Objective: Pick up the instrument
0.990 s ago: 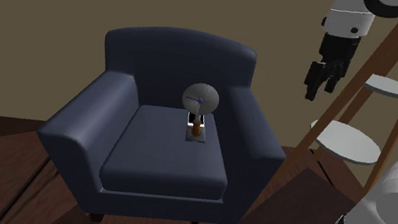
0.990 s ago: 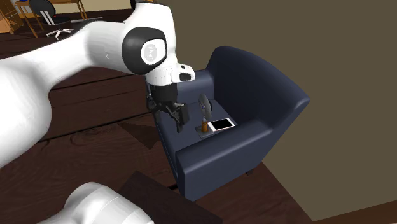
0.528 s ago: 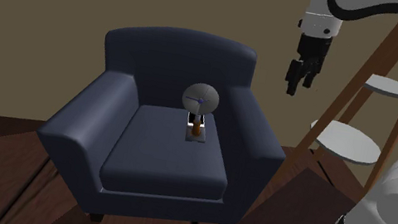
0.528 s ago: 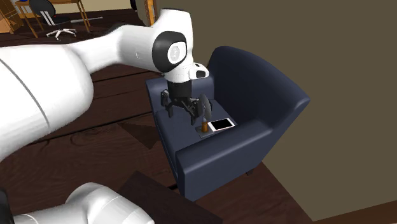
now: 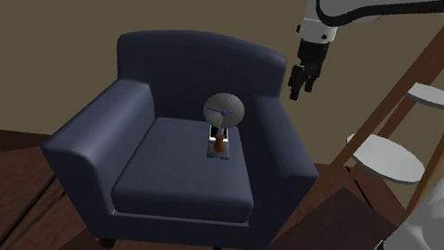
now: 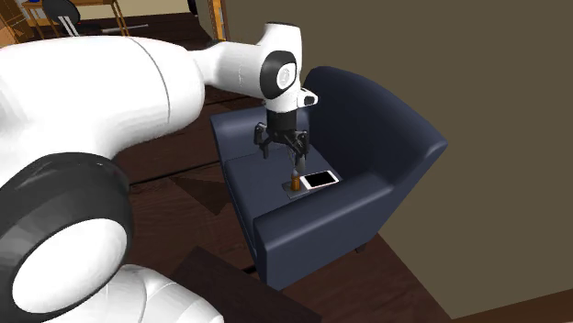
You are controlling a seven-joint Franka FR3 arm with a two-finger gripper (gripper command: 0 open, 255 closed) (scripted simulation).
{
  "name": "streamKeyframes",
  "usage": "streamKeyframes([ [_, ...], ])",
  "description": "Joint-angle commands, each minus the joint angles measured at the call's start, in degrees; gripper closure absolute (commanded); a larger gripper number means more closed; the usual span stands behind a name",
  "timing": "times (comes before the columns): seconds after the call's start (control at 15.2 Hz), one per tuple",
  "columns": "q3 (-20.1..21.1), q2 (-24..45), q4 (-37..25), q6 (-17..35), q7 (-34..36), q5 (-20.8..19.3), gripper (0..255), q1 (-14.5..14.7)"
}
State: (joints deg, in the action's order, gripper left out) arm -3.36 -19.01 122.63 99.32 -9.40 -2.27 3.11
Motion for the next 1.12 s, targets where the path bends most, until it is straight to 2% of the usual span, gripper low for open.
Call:
streamKeyframes([
  [0.0,-0.32,4.91,-3.23,1.75,-2.22,0.44,0,0.49],
  [0.59,-0.22,24.98,-21.08,4.03,-11.47,2.99,0,1.65],
  [1.06,1.41,41.59,-40.42,1.30,-17.28,4.44,0,1.97],
])
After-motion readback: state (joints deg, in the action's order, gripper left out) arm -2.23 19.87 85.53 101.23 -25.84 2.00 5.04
